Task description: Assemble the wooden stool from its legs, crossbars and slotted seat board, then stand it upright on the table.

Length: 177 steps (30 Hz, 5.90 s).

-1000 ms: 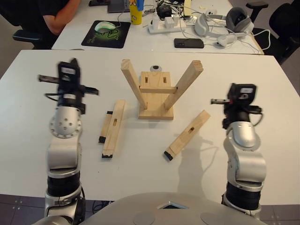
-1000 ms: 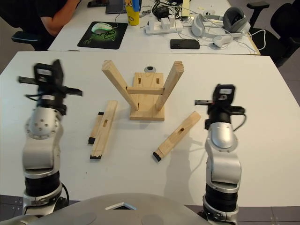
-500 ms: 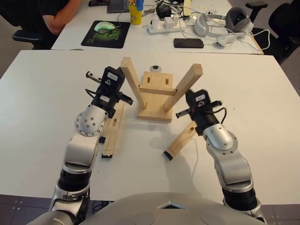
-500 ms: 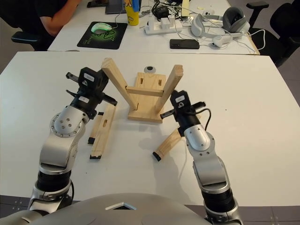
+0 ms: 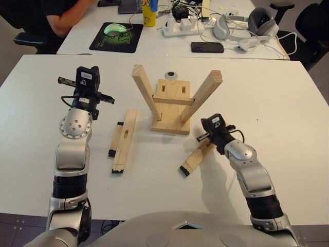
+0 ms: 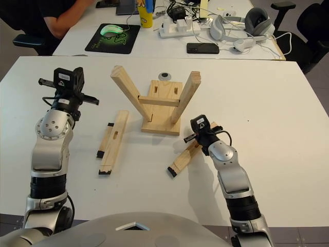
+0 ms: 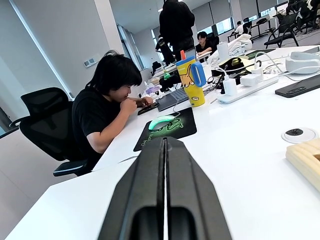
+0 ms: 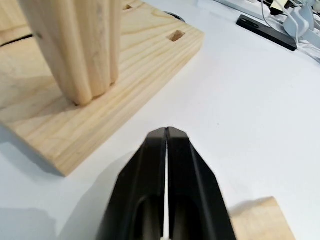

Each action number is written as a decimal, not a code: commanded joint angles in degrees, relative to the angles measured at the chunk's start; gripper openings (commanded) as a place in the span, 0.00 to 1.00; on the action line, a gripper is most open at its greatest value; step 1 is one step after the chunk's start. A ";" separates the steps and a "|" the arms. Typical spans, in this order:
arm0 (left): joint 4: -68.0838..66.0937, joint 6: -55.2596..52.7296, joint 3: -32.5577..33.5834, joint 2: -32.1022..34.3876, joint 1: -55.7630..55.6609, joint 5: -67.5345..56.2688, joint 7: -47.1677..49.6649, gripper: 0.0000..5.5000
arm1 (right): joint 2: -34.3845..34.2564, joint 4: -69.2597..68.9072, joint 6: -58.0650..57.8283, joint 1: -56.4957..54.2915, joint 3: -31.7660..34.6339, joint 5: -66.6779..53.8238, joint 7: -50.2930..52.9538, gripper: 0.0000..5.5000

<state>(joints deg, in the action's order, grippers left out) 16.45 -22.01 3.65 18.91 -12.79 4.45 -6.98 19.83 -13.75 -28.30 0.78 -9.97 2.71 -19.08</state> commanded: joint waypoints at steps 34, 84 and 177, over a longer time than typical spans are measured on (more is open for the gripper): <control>-4.85 3.07 0.45 -2.96 -4.86 -1.80 -0.34 0.00 | 1.76 42.29 22.45 -29.79 0.62 -0.09 -9.31 0.00; -8.13 5.70 2.93 -3.17 -4.65 -2.29 -0.29 0.00 | 9.90 -0.48 -18.41 -10.70 -15.56 -11.25 -33.06 0.00; 5.18 1.28 6.13 -8.13 10.48 -2.27 7.19 0.00 | 50.41 -9.68 -3.86 -18.13 -4.86 -14.00 -62.17 0.52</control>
<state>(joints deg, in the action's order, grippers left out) 21.72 -20.15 10.21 10.93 -1.54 2.16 0.14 69.09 -23.97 -34.24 -16.87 -12.93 -13.28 -79.88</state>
